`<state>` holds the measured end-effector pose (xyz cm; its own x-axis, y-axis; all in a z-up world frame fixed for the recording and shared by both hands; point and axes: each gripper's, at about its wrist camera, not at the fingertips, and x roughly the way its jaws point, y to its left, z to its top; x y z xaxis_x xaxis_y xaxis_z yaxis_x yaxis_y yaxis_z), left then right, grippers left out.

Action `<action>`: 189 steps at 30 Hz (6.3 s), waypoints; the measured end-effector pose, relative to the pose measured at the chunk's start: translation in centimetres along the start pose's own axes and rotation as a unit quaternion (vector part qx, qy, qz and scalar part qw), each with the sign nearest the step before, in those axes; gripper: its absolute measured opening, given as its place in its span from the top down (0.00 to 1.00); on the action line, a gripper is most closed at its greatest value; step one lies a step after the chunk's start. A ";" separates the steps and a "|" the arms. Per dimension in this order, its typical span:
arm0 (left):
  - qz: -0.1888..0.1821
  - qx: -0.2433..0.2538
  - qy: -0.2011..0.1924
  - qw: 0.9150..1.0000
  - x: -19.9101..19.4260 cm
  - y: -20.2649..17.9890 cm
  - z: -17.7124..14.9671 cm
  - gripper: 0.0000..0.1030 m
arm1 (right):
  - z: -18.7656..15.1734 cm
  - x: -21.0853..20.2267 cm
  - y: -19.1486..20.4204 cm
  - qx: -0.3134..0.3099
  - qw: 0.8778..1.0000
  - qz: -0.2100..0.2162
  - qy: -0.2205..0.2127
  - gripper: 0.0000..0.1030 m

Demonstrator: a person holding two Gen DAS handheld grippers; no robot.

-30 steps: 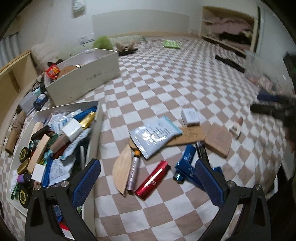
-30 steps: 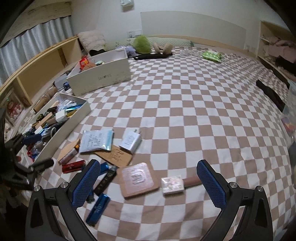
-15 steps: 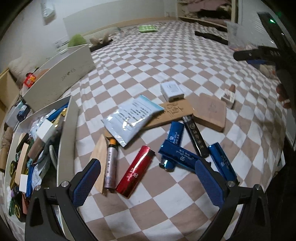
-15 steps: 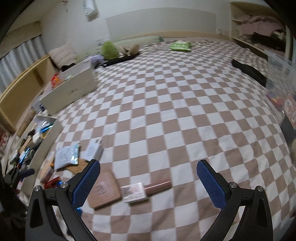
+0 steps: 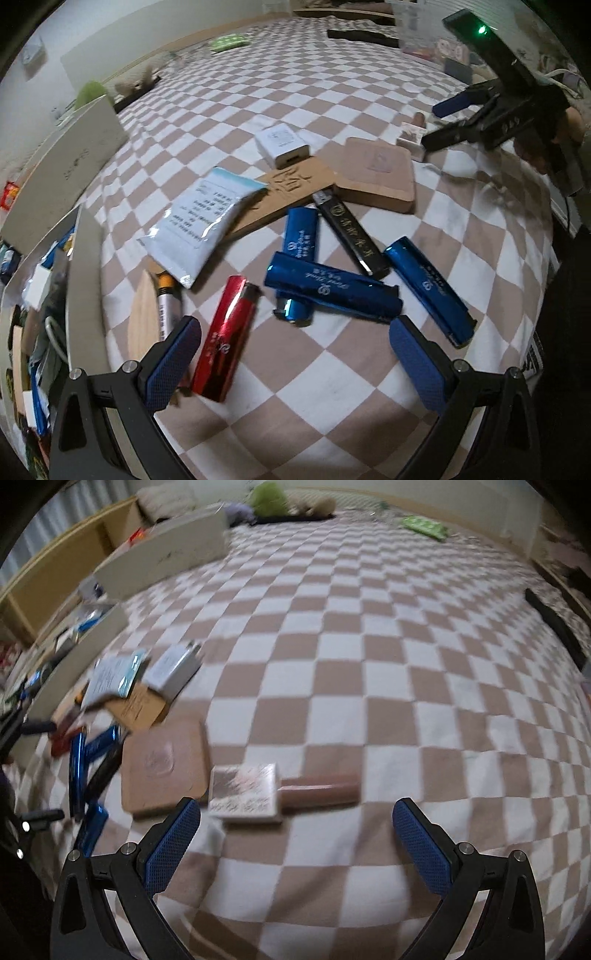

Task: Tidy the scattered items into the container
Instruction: 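Close the right gripper on the UV gel polish bottle while the left approaches the blue lighters, then close the left gripper on a long blue lighter while the right holds the polish bottle, then lift the blue lighter with the left gripper while the right lifts the polish bottle, then carry the blue lighter in the left gripper while the right carries the polish bottle over the white tray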

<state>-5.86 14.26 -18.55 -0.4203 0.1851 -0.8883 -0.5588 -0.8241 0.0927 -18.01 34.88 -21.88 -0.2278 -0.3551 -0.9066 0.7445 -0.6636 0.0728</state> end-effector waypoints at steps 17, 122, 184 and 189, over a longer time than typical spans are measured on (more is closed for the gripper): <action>-0.055 0.015 -0.003 0.998 0.4 0.9 0.9 0.02 | 0.3 1.2 0.7 0.011 0.999 -0.047 0.003 0.15; 0.018 -0.212 -0.102 0.972 -7.5 10.1 1.9 0.19 | 3.0 -5.5 10.8 0.032 0.998 -0.014 -0.057 0.15; 0.165 -0.354 -0.118 0.913 -14.1 33.5 -1.8 0.19 | 21.4 0.1 30.5 -0.085 0.981 0.147 -0.093 0.15; 0.138 -0.405 -0.106 0.898 -11.8 35.5 -2.3 0.19 | 21.8 1.8 30.8 -0.080 0.982 0.153 -0.081 0.15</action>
<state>-19.10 -18.41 -5.81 -0.6371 -0.0582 -0.7686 0.2542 -0.9572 -0.1382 -9.18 -0.51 -12.18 -0.0651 -0.6313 -0.7728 0.8799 -0.4016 0.2539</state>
